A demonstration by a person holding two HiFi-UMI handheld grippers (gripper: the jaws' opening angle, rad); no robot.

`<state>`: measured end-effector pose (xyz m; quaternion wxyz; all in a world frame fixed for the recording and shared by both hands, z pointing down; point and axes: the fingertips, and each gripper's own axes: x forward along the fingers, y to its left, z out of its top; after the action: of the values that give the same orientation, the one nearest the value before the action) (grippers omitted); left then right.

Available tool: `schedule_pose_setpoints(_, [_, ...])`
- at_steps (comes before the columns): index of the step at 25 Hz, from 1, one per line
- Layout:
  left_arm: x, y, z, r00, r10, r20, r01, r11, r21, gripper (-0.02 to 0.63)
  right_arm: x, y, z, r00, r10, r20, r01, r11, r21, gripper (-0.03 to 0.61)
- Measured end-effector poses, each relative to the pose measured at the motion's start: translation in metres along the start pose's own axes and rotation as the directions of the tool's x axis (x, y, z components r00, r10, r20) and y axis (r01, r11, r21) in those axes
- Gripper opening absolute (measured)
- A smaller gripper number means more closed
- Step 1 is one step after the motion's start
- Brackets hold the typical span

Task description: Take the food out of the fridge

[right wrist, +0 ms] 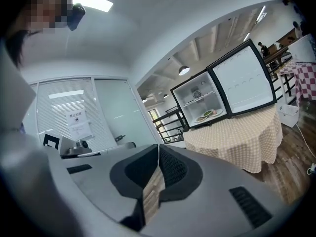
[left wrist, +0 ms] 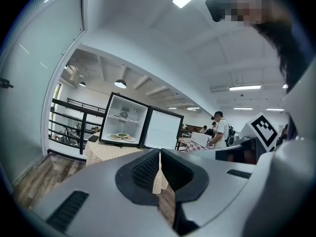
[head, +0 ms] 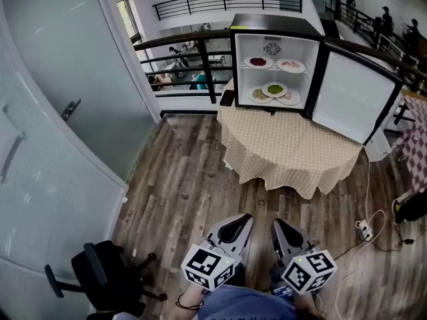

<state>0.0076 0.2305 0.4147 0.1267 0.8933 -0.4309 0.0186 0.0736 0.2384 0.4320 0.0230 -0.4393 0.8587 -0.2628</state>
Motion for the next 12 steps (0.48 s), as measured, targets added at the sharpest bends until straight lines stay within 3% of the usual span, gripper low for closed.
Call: schedule_pose_setpoints(12, [0.052, 0.119, 0.026, 0.999, -0.05, -0.018, 0.05, 0.999, -0.019, 0.02, 0.129, -0.023, 0.02, 0.995, -0.086, -0.05, 0.086, 0.996, -0.006, 0.02])
